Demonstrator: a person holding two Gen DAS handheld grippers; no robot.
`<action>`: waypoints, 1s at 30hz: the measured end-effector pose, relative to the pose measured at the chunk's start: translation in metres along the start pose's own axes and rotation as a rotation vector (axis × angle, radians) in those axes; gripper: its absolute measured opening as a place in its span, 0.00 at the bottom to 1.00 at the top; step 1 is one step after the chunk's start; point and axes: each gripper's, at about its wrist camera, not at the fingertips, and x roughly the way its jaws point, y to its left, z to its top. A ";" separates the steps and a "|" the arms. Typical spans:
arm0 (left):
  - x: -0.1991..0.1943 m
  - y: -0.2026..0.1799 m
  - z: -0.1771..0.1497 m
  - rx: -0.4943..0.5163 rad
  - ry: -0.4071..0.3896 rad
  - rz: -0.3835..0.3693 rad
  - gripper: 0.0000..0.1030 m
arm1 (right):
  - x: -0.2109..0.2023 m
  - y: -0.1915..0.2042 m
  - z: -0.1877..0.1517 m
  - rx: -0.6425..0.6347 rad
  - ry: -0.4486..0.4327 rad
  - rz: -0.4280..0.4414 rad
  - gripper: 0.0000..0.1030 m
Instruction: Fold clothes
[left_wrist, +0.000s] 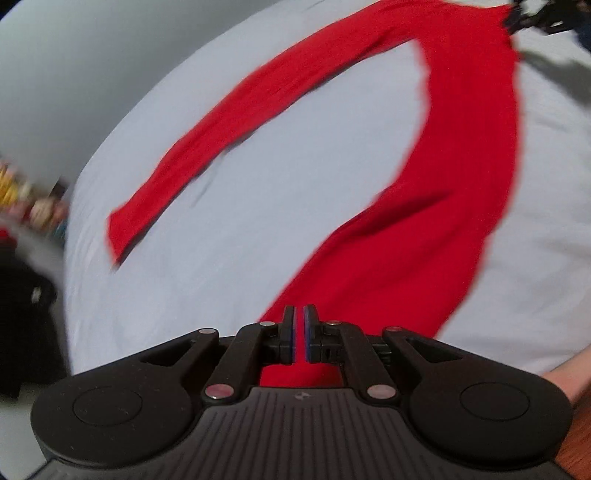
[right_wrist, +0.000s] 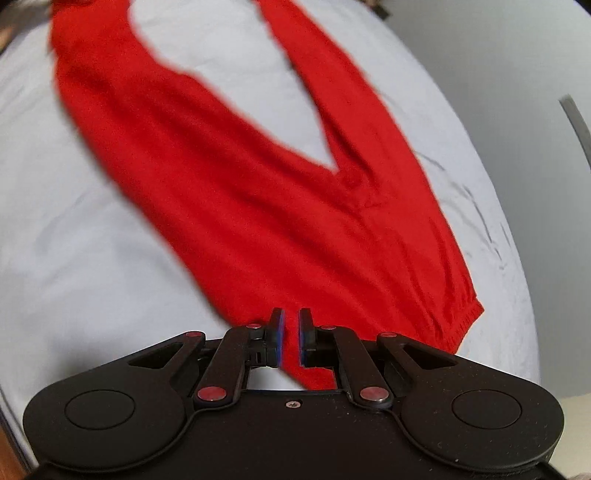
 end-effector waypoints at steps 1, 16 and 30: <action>0.005 0.006 -0.002 0.003 0.015 0.004 0.12 | 0.004 -0.002 0.007 -0.001 -0.003 0.006 0.04; 0.042 0.038 -0.044 -0.093 0.086 -0.087 0.09 | 0.047 -0.094 -0.042 0.479 0.274 -0.147 0.09; 0.024 0.058 -0.055 -0.173 0.254 -0.042 0.04 | 0.076 -0.118 -0.095 0.836 0.362 -0.109 0.17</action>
